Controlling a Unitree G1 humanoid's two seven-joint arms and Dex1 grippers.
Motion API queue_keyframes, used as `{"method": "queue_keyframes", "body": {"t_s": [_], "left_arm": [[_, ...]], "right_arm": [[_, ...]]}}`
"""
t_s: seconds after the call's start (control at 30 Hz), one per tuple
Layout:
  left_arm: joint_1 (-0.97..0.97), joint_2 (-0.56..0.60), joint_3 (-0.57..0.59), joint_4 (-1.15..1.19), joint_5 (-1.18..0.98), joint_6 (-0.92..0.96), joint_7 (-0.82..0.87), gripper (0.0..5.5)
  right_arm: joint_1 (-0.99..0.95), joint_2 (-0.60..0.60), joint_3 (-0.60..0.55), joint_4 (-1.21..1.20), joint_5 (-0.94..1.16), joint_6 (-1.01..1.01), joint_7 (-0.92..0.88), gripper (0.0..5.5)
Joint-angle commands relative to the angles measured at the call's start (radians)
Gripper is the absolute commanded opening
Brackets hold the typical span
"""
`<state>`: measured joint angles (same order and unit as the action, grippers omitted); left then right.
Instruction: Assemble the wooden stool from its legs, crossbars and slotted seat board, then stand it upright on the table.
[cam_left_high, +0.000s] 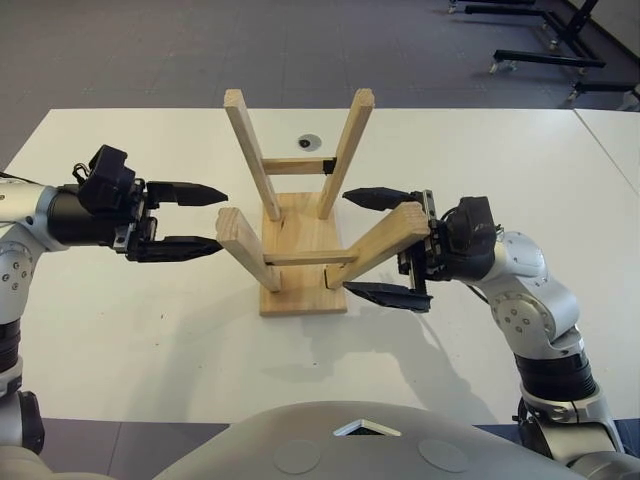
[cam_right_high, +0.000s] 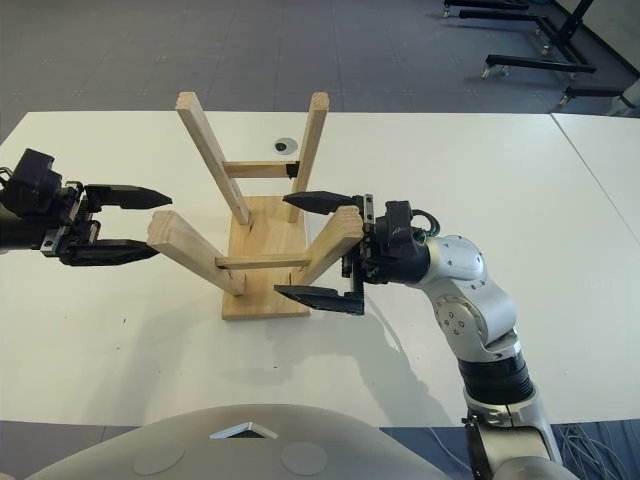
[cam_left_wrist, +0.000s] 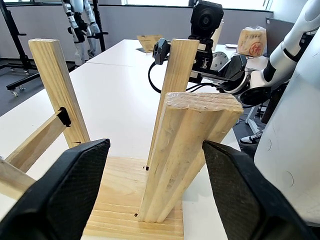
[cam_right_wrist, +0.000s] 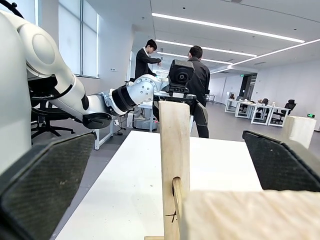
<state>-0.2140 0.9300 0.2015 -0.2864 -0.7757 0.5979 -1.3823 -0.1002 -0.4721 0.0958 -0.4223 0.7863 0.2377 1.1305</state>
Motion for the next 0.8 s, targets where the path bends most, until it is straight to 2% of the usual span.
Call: {"method": "queue_keyframes", "body": {"t_s": [0.03,0.33,0.8], "left_arm": [[-0.063,-0.079,-0.151,-0.106,0.008,-0.001,0.028,3.4],[-0.139,-0.18,-0.205,-0.084,0.051,0.012,0.086,3.4],[-0.173,-0.222,-0.207,-0.076,0.067,0.026,0.064,3.4]], "right_arm": [[-0.074,0.051,0.119,-0.038,-0.007,0.031,0.041,5.38],[-0.095,0.03,0.151,-0.033,-0.012,0.05,0.078,5.38],[-0.119,0.039,0.17,-0.009,-0.023,0.046,0.091,5.38]]}}
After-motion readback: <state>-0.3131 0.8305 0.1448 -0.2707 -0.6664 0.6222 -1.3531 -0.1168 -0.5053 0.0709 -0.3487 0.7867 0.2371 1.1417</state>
